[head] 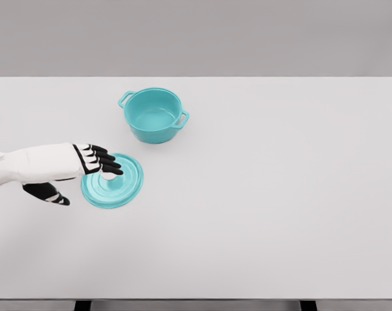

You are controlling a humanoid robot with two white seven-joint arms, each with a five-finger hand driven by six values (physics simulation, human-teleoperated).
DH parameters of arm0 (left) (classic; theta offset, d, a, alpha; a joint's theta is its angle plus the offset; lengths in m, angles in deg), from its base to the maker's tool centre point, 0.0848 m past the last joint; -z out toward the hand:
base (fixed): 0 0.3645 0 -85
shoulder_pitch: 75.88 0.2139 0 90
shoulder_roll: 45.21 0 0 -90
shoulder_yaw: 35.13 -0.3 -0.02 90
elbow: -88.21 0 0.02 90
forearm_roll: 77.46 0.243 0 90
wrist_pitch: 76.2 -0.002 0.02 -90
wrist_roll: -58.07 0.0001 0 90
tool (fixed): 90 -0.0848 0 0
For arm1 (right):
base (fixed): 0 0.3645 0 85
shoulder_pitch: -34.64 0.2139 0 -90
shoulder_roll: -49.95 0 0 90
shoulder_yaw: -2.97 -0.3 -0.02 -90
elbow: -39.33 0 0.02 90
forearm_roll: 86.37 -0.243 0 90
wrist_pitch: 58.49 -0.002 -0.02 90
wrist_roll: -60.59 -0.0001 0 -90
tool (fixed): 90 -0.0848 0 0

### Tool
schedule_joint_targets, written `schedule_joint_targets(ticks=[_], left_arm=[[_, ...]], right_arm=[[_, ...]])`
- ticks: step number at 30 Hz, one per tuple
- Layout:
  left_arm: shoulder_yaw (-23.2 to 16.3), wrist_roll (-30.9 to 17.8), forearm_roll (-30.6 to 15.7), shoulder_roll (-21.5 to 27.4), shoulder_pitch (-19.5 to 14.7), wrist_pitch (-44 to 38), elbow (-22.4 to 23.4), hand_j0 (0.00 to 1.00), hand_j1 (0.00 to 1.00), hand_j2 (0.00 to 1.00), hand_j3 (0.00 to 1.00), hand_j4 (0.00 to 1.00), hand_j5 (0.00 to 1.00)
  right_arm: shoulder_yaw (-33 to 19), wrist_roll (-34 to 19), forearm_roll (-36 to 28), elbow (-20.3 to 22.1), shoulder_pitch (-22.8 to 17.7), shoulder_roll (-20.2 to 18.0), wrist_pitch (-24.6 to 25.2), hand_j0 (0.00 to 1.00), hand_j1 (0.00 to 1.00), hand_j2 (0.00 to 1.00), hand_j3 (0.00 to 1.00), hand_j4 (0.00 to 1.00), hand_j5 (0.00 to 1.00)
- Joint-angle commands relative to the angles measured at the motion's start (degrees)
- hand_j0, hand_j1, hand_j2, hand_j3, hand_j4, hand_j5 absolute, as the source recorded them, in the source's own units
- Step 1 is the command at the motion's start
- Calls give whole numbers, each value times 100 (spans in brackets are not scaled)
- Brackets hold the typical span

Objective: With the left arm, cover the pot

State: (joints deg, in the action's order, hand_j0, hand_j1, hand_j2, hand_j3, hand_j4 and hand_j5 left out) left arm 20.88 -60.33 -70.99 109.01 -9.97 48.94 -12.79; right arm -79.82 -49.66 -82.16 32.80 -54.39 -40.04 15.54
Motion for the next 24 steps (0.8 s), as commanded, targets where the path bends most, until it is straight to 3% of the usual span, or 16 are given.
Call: schedule_joint_targets(ticks=[1,3,5,6,9,14,19,24], left_arm=[[-29,2,-41,3,-9,-13,-8,100,100,100,100,100,100],[-222,2,-41,-261,-324,-13,97,100,100,100,100,100,100],[-1407,2,-5,-709,-1352,-13,712,100,100,100,100,100,100],[-1786,2,3,-850,-1547,-13,879,100,100,100,100,100,100],[-1857,2,144,-946,-1600,-13,1459,100,100,100,100,100,100],[-1848,19,372,-1368,-1731,-13,1952,100,100,100,100,100,100],[-1874,19,434,-1588,-1890,-13,2339,100,100,100,100,100,100],[-1892,2,425,-1597,-1881,-13,2330,100,100,100,100,100,100]], right_arm=[[9,3,2,3,0,0,-2,100,100,100,100,100,100],[0,3,2,-15,-9,0,-2,100,100,100,100,100,100],[0,3,2,-6,-9,0,-2,100,100,100,100,100,100],[-9,3,2,-15,-9,0,-2,100,100,100,100,100,100],[0,3,2,-15,-9,0,-2,100,100,100,100,100,100],[-9,3,2,-15,-9,0,-2,100,100,100,100,100,100],[-9,3,2,-15,-9,0,-2,100,100,100,100,100,100],[-9,3,2,-15,-9,0,-2,100,100,100,100,100,100]])
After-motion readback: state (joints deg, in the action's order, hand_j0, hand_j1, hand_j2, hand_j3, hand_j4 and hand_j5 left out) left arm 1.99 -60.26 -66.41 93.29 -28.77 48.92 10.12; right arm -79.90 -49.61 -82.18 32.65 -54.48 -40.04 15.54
